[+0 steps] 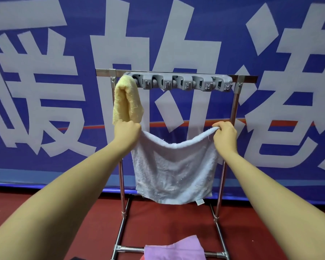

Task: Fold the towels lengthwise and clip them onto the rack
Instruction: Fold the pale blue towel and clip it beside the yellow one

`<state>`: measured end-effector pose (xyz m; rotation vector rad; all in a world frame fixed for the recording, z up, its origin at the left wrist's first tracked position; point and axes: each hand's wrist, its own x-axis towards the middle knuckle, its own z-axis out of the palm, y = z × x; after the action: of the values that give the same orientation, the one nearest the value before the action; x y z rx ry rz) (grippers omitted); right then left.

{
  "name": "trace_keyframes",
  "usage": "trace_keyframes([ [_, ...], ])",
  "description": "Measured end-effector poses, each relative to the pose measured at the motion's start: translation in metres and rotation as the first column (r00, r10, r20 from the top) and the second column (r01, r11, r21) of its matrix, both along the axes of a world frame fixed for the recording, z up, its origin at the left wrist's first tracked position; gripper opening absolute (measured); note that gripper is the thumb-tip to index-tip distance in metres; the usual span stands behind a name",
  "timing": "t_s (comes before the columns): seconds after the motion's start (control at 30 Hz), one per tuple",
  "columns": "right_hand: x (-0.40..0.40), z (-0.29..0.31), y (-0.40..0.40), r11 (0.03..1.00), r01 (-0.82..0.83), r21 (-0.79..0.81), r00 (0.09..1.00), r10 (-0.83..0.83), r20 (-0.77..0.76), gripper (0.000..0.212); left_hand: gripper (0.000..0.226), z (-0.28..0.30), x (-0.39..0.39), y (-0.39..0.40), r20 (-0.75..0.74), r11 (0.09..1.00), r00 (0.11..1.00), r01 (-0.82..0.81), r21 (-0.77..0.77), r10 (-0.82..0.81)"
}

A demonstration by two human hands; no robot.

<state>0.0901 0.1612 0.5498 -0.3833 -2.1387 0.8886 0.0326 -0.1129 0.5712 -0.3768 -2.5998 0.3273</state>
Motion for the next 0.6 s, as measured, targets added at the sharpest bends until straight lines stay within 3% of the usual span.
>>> trace_keyframes([
  [0.13,0.003,0.000,-0.013,0.973,-0.223,0.067,0.974,0.225,-0.038,0.028,0.025,-0.004,-0.010,0.011,-0.063,0.970,0.980,0.196,0.144,-0.189],
  [0.27,0.003,0.000,-0.035,0.927,-0.360,0.104,0.929,0.366,-0.048,0.025,0.040,-0.001,-0.007,0.034,-0.038,0.852,0.912,0.395,0.344,-0.407],
  [0.6,-0.002,-0.005,-0.065,0.902,-0.432,0.032,0.902,0.431,0.016,0.007,0.026,-0.007,0.007,0.066,-0.041,0.670,0.755,0.605,0.432,-0.655],
])
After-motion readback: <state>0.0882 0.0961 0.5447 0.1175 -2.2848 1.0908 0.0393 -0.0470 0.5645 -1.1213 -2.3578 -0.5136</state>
